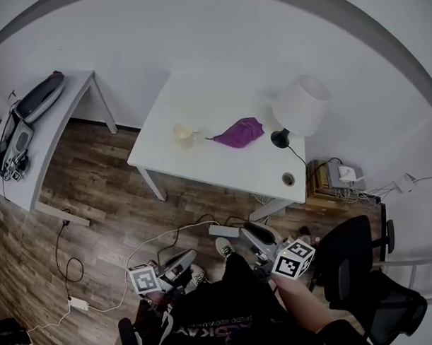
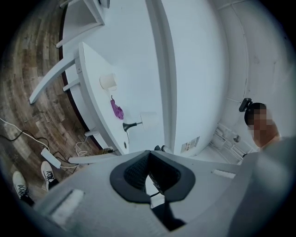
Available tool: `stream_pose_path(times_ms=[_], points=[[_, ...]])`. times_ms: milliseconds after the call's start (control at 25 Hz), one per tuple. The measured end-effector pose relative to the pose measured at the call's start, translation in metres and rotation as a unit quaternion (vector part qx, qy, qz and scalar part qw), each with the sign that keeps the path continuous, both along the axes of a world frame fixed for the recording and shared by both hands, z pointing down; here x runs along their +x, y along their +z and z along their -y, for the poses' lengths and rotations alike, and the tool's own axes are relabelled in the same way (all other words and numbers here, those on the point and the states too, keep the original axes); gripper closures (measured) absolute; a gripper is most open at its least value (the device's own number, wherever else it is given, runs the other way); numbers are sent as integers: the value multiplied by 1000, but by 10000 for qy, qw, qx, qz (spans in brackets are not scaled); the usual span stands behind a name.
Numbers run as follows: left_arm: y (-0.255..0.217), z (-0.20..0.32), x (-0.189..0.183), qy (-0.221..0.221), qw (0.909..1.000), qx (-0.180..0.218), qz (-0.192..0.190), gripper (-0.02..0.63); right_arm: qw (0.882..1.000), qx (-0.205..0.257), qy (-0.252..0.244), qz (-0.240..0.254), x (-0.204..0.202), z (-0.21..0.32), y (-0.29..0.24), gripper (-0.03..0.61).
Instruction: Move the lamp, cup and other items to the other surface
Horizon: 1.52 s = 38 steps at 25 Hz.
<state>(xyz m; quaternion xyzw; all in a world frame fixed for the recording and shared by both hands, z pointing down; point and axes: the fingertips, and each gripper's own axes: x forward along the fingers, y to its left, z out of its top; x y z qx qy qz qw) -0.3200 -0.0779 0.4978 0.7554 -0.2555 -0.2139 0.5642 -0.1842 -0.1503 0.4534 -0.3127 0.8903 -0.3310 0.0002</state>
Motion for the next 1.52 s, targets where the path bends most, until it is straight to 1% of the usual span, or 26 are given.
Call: stream_pose_path(times_ms=[80, 160, 240, 320, 360, 400, 480, 600, 680, 760, 880, 1000, 1080, 1120, 1200, 1320, 1400, 1520], points=[[-1, 2, -19, -361, 9993, 41, 74, 621, 9996, 70, 86, -277, 5, 25, 6, 456], [-4, 4, -37, -743, 9971, 77, 115, 621, 9976, 200, 119, -654, 12, 54, 12, 436], [-5, 5, -50, -1079, 9940, 52, 148, 621, 9940, 355, 128, -1028, 18, 87, 14, 428], [-6, 6, -55, -1378, 9904, 4, 50, 621, 9883, 518, 152, -1427, 24, 122, 18, 412], [-8, 8, -56, -1508, 9886, -15, -27, 621, 9843, 593, 177, -1654, 28, 139, 22, 407], [-7, 9, -56, -1608, 9870, -29, -22, 621, 9796, 646, 210, -1890, 32, 156, 29, 402], [-6, 12, -57, -1758, 9844, -25, 86, 621, 9694, 640, 247, -2356, 40, 191, 49, 388], [-9, 19, -53, -1936, 9810, -81, 95, 621, 9526, 451, 169, -3003, 53, 245, 89, 369], [-3, 21, -52, -2031, 9787, -172, 245, 621, 9424, 305, 171, -3327, 61, 278, 115, 360], [2, 21, -51, -2144, 9757, -307, 322, 621, 9391, 102, 278, -3424, 68, 307, 134, 356], [10, 23, -48, -2250, 9720, -505, 463, 621, 9435, -160, 461, -3278, 68, 345, 150, 348], [16, 29, -46, -2325, 9685, -666, 592, 621, 9381, -244, 518, -3416, 65, 379, 163, 298], [17, 33, -45, -2365, 9666, -745, 643, 621, 9340, -268, 506, -3528, 62, 395, 169, 282], [19, 34, -44, -2376, 9659, -779, 667, 621, 9317, -257, 468, -3593, 59, 402, 172, 267], [22, 38, -43, -2402, 9647, -844, 678, 621, 9273, -232, 353, -3720, 53, 411, 180, 264], [25, 43, -41, -2466, 9630, -923, 570, 621, 9240, -338, 201, -3804, 47, 418, 193, 264], [27, 44, -42, -2476, 9623, -944, 619, 621, 9221, -401, 146, -3846, 45, 418, 201, 264], [29, 45, -43, -2505, 9615, -990, 542, 621, 9141, -340, 14, -4041, 44, 417, 213, 273]])
